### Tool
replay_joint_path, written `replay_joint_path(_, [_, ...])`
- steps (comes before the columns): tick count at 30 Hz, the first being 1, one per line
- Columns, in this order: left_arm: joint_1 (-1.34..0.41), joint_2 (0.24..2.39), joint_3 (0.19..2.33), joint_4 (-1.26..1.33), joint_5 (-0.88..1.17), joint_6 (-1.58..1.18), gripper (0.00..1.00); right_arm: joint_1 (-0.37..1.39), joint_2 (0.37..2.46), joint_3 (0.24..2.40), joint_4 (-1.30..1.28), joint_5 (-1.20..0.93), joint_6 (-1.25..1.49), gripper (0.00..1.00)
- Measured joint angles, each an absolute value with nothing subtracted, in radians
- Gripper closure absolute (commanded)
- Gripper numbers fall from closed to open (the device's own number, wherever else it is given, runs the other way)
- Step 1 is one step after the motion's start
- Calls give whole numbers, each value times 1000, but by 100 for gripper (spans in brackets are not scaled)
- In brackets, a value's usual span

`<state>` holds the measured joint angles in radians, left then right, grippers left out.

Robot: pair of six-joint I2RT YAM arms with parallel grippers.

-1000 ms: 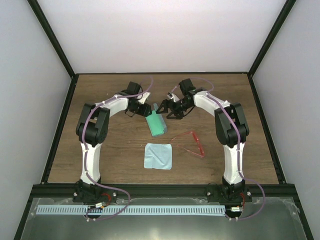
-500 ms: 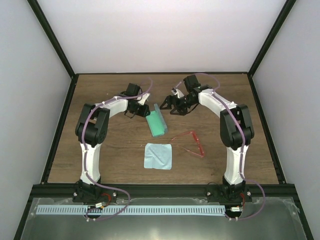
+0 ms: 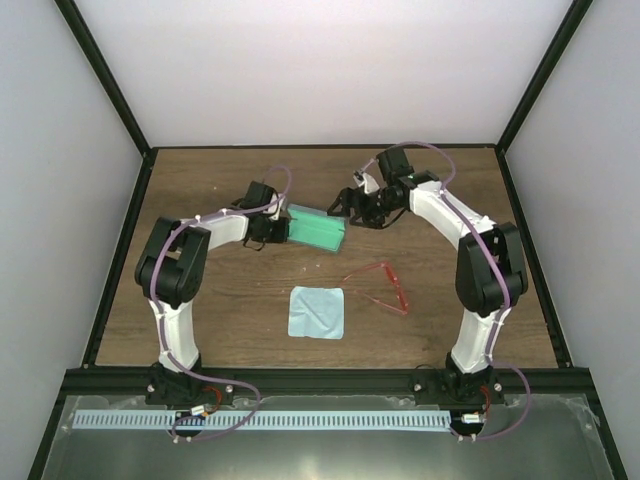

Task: Organize the sunglasses
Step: Adjust the sunglasses case at the center of the board, then fold the glasses cleaning cloth at the center of the board.

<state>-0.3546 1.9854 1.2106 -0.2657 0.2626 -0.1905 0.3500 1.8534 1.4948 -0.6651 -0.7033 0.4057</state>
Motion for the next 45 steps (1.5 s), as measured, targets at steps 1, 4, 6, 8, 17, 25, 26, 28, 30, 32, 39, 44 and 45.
replay_joint_path(1, [-359,1976,1198,-259,239,-223,96,350,1850,1480,-665,-701,409,11])
replay_joint_path(4, [-375,1954,1179,-262,169,-302,96,350,1840,1440,-664,-698,418,11])
replay_joint_path(6, [-390,1940,1176,-287,104,-354,96,350,1827,1410,-661,-699,425,11])
replay_joint_path(8, [-406,1927,1176,-325,36,-413,96,350,1808,1384,-661,-699,429,11])
replay_joint_path(17, [-435,1910,1193,-421,-105,-582,38,350,1700,1307,-659,-692,427,11])
replay_joint_path(25, [-444,1816,1178,-436,-146,-626,5,417,1609,1253,-685,-546,421,23])
replay_joint_path(26, [-445,1792,1176,-437,-150,-622,5,442,1593,1240,-689,-519,421,35])
replay_joint_path(28, [-447,1729,1167,-436,-157,-624,10,501,1564,1212,-695,-475,429,49])
replay_joint_path(30, [-456,1660,1150,-435,-162,-616,16,562,1528,1164,-691,-447,453,63])
replay_joint_path(32, [-480,1591,1127,-432,-169,-604,21,614,1493,1102,-679,-439,482,73])
replay_joint_path(39, [-607,1432,968,-418,-127,-606,23,689,1466,917,-621,-452,550,72])
replay_joint_path(44, [-657,1403,851,-413,-87,-624,10,692,1488,892,-588,-413,565,56])
replay_joint_path(45, [-664,1401,838,-413,-83,-626,9,692,1498,897,-583,-400,564,56])
